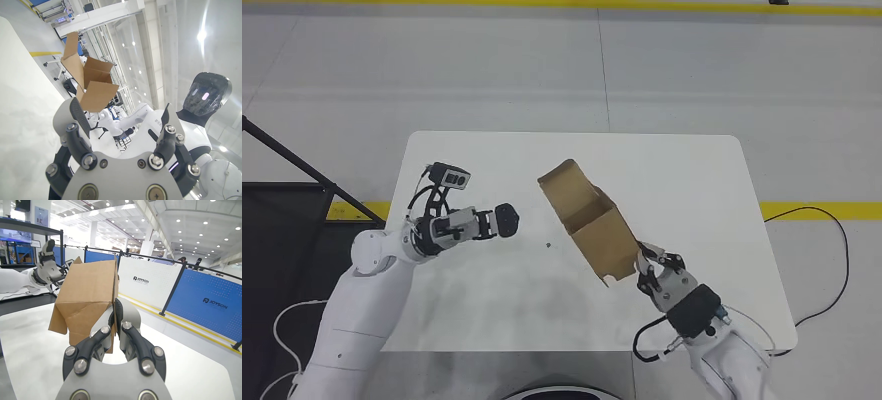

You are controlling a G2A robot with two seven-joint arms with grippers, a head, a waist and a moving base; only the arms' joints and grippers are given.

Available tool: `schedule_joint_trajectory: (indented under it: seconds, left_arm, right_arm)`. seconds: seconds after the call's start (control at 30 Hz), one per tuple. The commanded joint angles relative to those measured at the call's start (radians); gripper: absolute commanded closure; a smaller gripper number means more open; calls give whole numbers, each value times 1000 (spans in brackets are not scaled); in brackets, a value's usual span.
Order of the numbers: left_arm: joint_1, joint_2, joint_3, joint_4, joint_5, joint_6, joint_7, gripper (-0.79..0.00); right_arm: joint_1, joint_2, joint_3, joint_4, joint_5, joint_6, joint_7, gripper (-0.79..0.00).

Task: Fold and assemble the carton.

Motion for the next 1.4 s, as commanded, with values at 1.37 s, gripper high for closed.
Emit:
schedule_joint_trajectory:
  seconds: [1.37]
  left_arm:
    - [89, 20, 49, -252, 414, -296, 296, -785]
  right_arm:
    - [-17, -43, -188, 72, -350, 584, -160, 0]
